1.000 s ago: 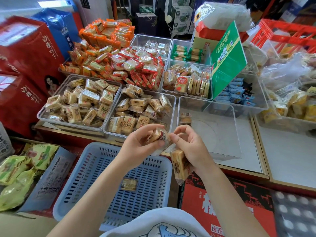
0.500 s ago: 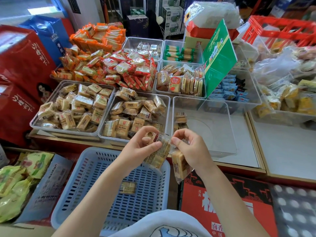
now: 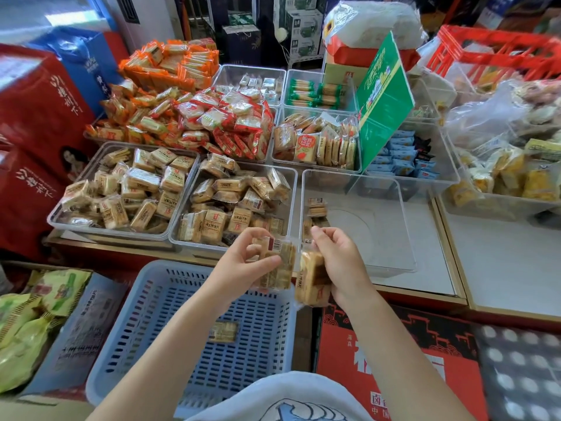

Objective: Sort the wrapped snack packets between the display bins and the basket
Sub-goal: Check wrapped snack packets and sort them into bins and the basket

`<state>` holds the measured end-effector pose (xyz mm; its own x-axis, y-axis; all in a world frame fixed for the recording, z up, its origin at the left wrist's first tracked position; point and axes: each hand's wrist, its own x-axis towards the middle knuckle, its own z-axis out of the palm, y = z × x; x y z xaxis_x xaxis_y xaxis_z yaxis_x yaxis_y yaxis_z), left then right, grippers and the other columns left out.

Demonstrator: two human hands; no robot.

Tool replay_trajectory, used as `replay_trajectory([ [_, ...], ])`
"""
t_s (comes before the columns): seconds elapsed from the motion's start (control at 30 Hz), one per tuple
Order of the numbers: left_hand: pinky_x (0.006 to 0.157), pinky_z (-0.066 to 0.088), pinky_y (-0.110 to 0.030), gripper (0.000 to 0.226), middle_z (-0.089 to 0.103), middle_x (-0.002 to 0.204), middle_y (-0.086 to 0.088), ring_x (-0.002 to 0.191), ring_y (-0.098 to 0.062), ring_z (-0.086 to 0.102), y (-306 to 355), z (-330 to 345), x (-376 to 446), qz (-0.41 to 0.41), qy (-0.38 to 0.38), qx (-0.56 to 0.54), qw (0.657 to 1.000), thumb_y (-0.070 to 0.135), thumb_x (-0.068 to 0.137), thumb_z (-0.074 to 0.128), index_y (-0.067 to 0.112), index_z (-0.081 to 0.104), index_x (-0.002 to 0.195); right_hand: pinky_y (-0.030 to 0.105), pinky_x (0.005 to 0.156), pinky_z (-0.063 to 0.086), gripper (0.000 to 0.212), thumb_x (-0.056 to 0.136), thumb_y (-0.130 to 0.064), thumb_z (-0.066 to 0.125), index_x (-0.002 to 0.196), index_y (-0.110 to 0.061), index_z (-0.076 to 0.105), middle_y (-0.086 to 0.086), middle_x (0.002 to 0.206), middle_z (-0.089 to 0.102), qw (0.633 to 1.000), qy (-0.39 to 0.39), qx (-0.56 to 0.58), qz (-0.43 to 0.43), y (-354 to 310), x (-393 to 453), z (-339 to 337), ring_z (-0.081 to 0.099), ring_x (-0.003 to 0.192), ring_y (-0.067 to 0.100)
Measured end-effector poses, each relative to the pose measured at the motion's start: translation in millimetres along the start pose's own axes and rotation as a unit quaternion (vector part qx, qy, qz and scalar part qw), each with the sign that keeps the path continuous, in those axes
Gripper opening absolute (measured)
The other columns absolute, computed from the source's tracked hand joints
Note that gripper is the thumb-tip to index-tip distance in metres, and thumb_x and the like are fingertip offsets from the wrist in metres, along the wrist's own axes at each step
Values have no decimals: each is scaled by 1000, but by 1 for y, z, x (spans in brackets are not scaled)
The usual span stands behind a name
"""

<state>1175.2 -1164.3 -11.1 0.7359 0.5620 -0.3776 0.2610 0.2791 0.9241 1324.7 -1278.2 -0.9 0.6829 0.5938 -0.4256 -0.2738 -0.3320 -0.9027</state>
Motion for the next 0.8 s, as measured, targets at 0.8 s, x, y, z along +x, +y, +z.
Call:
replay_trajectory([
  [0.8, 58, 53, -22, 63, 75, 110, -10, 85, -18, 75, -5, 5, -6, -5, 2, -25, 1000, 28, 73, 84, 24, 49, 126, 43, 84, 58, 7, 98, -9, 63, 92, -11, 66, 3, 84, 69, 993, -61, -29, -95, -3, 0, 4, 66, 84, 21],
])
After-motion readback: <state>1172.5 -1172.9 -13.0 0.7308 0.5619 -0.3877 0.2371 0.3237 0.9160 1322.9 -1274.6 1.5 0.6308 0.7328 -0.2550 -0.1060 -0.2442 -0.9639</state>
